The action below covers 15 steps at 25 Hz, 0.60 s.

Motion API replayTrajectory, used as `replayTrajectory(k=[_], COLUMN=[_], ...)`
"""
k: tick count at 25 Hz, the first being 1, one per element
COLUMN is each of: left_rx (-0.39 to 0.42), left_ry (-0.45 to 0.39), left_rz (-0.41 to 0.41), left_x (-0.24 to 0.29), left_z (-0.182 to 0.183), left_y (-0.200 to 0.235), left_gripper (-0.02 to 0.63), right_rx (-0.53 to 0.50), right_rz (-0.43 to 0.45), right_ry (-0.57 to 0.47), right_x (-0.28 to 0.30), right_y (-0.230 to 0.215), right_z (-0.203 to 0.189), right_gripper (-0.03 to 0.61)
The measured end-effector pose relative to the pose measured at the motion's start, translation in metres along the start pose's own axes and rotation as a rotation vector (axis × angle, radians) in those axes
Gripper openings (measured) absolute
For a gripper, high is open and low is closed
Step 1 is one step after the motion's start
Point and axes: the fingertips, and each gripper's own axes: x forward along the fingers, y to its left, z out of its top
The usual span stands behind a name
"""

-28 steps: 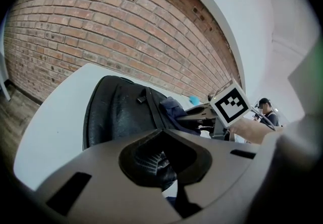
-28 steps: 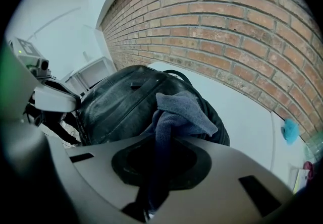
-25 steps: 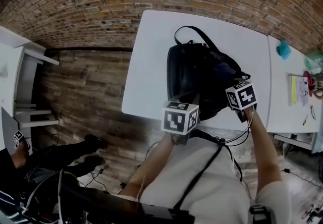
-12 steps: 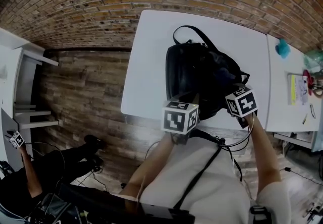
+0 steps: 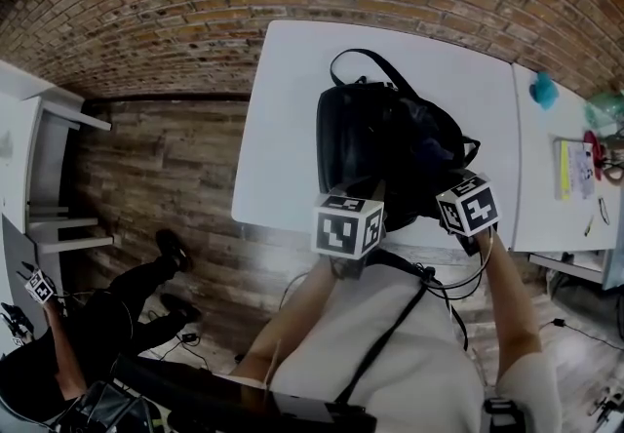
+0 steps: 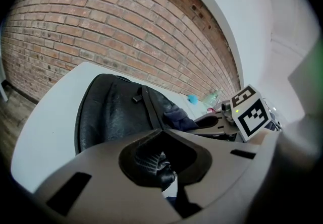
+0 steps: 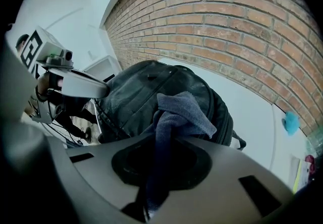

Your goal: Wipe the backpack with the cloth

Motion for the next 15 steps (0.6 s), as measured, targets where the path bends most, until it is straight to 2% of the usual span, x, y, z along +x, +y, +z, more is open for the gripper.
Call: replayTrajectory(k=[15], left_rx=[0.004], left_ry=[0.004], left_rz=[0.001], left_x=[0.001], left_z=[0.000], left_y=[0.001], left_gripper=[0.004], right_rx=[-0.016], right_rz=[0.048], right_ry=[0.041], right_x=[-0.011], right_y=[0.014], right_z=[-0.013], right_gripper=[0.047])
